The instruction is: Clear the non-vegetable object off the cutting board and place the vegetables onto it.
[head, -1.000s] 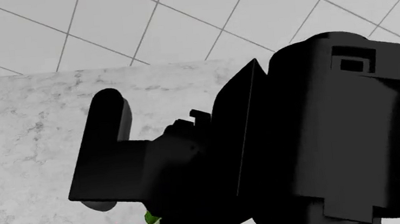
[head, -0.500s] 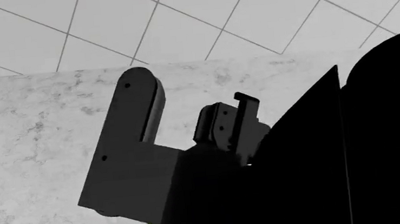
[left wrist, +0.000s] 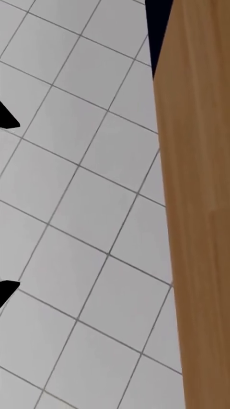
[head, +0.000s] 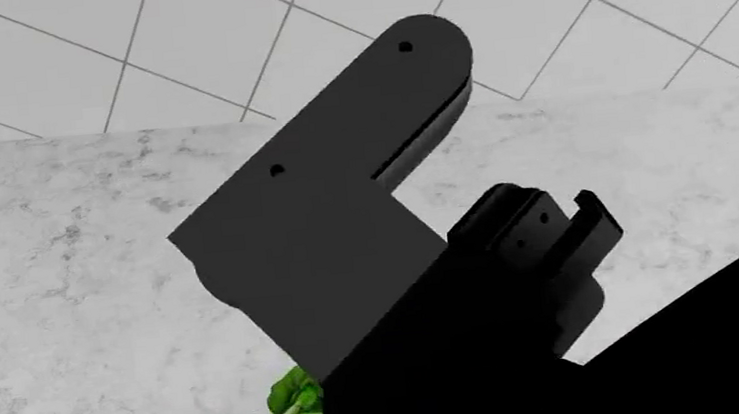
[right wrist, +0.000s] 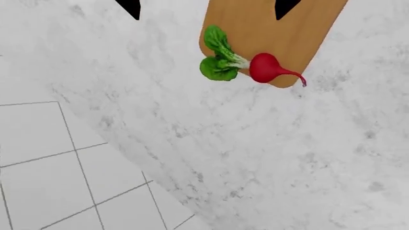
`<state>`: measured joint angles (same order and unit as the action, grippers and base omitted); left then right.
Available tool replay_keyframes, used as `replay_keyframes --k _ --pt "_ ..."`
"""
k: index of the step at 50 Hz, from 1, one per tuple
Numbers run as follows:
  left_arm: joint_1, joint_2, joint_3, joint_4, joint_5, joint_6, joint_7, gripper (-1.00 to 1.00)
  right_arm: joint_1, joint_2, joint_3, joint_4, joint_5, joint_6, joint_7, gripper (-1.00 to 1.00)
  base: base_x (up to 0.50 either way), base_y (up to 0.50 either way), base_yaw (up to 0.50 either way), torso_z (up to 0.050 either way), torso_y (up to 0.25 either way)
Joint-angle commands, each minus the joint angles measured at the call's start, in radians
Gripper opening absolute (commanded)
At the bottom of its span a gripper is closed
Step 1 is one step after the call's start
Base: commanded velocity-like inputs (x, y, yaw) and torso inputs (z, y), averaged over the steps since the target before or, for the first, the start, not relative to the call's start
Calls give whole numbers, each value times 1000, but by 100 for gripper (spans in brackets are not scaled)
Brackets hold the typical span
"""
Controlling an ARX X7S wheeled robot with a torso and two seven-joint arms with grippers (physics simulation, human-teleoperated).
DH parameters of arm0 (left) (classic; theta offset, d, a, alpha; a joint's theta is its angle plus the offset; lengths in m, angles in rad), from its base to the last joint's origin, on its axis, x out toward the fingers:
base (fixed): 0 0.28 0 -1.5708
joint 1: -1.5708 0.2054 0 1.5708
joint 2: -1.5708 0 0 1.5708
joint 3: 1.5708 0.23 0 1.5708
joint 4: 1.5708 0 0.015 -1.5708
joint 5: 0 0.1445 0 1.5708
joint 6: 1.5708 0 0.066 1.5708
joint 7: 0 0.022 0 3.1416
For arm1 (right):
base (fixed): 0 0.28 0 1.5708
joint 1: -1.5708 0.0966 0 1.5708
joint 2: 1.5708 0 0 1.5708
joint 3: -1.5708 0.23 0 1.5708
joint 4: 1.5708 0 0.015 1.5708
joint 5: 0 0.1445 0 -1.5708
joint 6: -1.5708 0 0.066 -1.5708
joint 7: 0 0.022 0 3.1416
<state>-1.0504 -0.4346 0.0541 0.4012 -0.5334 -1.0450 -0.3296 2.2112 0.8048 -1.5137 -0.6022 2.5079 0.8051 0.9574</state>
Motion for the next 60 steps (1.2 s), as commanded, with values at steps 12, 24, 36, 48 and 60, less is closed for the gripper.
replay_keyframes --k 12,24,36,48,60 --pt "0 28 -23 7 -2 -5 36 100 80 48 -2 -108 499 -203 233 100 0 0 0 0 0" --pt "-17 34 -21 6 -12 -16 33 100 144 26 -40 -178 633 -208 231 100 0 0 0 0 0" --pt "-13 34 -13 -7 -8 3 36 100 145 69 -118 -245 634 -159 277 100 0 0 0 0 0" --pt "6 31 -7 -5 -5 13 32 100 145 112 -181 -303 634 -116 284 100 0 0 0 0 0" --pt "0 26 -18 3 -16 3 26 100 145 109 -221 -335 634 -105 297 100 0 0 0 0 0"
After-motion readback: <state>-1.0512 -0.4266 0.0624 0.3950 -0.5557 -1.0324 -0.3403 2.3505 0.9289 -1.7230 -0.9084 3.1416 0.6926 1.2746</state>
